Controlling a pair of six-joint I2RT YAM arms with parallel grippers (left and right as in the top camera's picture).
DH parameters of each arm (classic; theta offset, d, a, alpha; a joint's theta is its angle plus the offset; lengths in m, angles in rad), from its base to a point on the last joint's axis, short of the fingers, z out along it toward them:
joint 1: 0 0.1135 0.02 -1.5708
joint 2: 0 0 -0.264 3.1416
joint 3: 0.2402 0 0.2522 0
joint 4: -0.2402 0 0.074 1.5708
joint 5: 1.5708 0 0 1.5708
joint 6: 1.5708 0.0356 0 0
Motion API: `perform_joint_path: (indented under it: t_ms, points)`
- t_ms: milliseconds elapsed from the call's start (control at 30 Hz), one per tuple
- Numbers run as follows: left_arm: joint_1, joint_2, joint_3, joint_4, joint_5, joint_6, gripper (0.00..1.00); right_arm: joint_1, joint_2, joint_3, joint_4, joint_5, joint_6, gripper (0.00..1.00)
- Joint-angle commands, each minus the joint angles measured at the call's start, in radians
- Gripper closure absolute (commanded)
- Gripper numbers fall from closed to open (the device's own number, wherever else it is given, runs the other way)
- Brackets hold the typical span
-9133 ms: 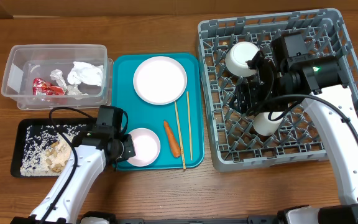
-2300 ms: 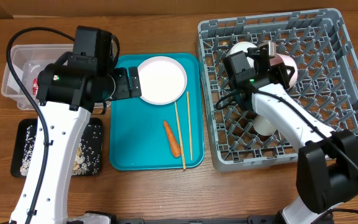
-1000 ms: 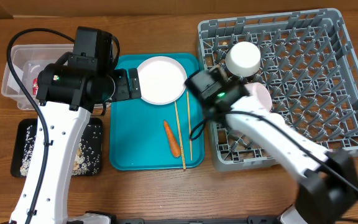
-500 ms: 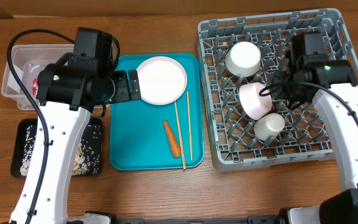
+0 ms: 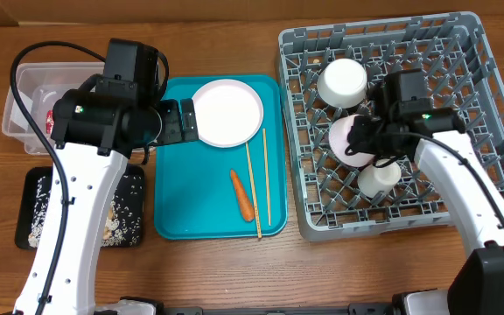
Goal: Sort waste into correct bins and load items into the dishwasher
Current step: 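Move the left gripper down to the orange carrot on the teal tray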
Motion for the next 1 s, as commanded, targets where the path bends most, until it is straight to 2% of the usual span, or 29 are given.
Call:
perform_joint_path:
  t_ms: [0, 200, 467, 733, 967]
  points:
    - [0.006, 0.011, 0.021, -0.002, -0.016, 0.018, 0.00, 0.016, 0.002, -0.028, 0.008, -0.116, 0.015, 0.69]
    - [0.006, 0.011, 0.021, -0.007, -0.016, 0.018, 0.00, 0.007, -0.011, 0.025, 0.004, -0.155, -0.011, 0.65]
    - [0.006, 0.011, 0.006, -0.062, -0.017, 0.018, 0.00, 0.015, -0.104, 0.263, -0.187, -0.193, -0.040, 0.51]
    - [0.005, 0.011, -0.098, 0.049, 0.046, -0.023, 0.00, 0.015, -0.142, 0.266, -0.258, -0.327, -0.040, 0.38]
    - [0.004, 0.035, -0.178, 0.107, 0.100, -0.024, 0.00, 0.015, -0.141, 0.264, -0.333, -0.326, -0.041, 0.36]
